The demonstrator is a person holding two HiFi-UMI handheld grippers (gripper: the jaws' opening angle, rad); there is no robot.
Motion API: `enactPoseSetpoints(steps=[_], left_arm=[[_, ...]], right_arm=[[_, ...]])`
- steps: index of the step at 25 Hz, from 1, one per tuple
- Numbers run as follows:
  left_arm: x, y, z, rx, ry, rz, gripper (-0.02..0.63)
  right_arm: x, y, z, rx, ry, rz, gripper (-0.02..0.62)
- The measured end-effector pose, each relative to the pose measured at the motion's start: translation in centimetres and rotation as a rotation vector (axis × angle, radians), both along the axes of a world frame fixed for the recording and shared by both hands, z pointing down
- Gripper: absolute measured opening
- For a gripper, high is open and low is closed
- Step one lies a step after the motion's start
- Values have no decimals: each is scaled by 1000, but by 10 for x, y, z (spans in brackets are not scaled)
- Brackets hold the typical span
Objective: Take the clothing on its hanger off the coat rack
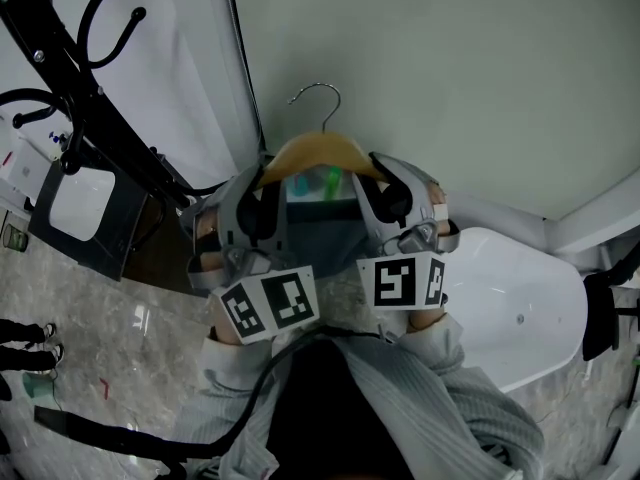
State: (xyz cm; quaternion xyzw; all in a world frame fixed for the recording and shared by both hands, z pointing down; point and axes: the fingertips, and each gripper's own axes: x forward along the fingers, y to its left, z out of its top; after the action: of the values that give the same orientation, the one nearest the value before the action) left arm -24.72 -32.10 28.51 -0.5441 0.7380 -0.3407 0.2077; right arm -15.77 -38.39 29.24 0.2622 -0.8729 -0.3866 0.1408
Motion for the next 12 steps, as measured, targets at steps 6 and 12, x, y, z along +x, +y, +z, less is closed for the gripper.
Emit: enactPoseSetpoints(steps=[6, 12], left_arm=[[-6, 6, 2, -7, -4, -20, 109], [-10, 12, 1, -4, 0, -35, 109]], right_arm=[[-7, 5, 3, -8, -3, -18, 103], [-12, 10, 1, -3, -5, -35, 103]])
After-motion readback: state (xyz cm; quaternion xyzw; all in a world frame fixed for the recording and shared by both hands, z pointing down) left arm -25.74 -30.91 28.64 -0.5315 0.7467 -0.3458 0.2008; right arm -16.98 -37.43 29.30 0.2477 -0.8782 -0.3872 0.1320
